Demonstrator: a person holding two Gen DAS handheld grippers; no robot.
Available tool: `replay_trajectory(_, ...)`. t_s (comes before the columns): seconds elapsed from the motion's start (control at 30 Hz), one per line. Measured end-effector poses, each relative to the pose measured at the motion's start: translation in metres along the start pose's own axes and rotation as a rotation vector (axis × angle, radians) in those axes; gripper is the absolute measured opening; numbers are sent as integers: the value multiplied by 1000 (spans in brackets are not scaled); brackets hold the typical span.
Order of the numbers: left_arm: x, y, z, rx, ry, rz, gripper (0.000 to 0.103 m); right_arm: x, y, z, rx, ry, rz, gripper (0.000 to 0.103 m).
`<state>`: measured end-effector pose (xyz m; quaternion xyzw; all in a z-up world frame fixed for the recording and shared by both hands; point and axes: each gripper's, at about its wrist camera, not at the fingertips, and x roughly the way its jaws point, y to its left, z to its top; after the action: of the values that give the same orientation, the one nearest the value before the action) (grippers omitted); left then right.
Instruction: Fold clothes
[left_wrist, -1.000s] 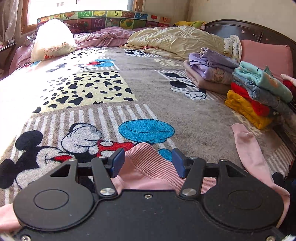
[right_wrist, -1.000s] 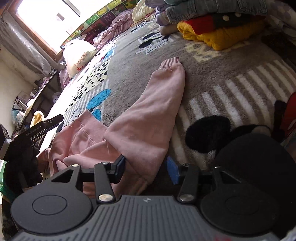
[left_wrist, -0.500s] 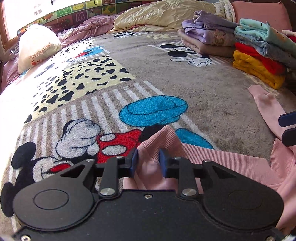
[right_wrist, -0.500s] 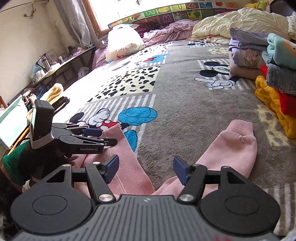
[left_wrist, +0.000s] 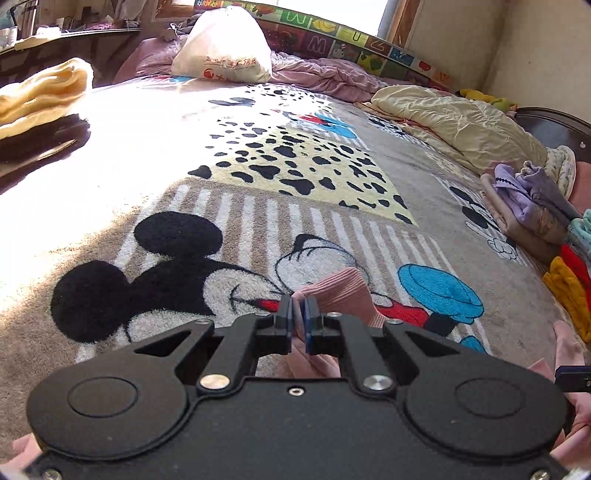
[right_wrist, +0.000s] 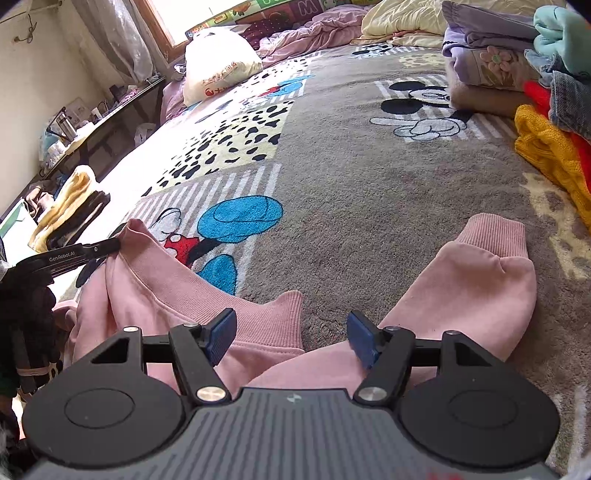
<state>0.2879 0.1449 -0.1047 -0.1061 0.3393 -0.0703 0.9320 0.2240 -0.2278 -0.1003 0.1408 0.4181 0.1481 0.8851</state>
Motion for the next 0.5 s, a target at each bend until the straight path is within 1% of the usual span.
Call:
replay_trajectory(0.07, 2, 4, -3, -15, 17, -6, 6, 7, 2, 5, -21, 15, 1, 66)
replay_trajectory(0.13, 1, 6, -3, -11, 41, -28, 7, 14, 5, 11, -60, 38, -1, 66)
replay_trajectory(0.2, -2, 8, -3, -7, 60, -56, 22, 23, 5, 15, -78, 82, -7, 65)
replay_trajectory(0.23, -6, 10, -2, -11, 63, -77, 45, 29, 4, 17, -80, 109, -8, 63)
replay_trajectory(0.27, -10, 12, -2, -16, 66, -98, 59, 33, 2, 19, -77, 129, -3, 61)
replay_trajectory(0.3, -11, 14, -3, -22, 73, -124, 59, 33, -1, 19, -59, 129, 19, 59)
replay_trajectory(0.33, -13, 15, -3, -29, 80, -150, 59, 34, -5, 19, -42, 129, 41, 46)
replay_trajectory(0.37, -13, 15, -4, -30, 80, -164, 56, 34, -8, 19, -25, 130, 64, 24)
replay_trajectory(0.4, -13, 13, -6, -20, 80, -173, 47, 34, -9, 19, -13, 135, 90, 18)
replay_trajectory(0.43, -9, 8, -8, 4, 76, -155, 18, 35, -10, 19, -6, 139, 112, 17)
replay_trajectory(0.5, -5, 4, -9, 24, 60, -135, 10, 33, -9, 19, -7, 131, 159, 12)
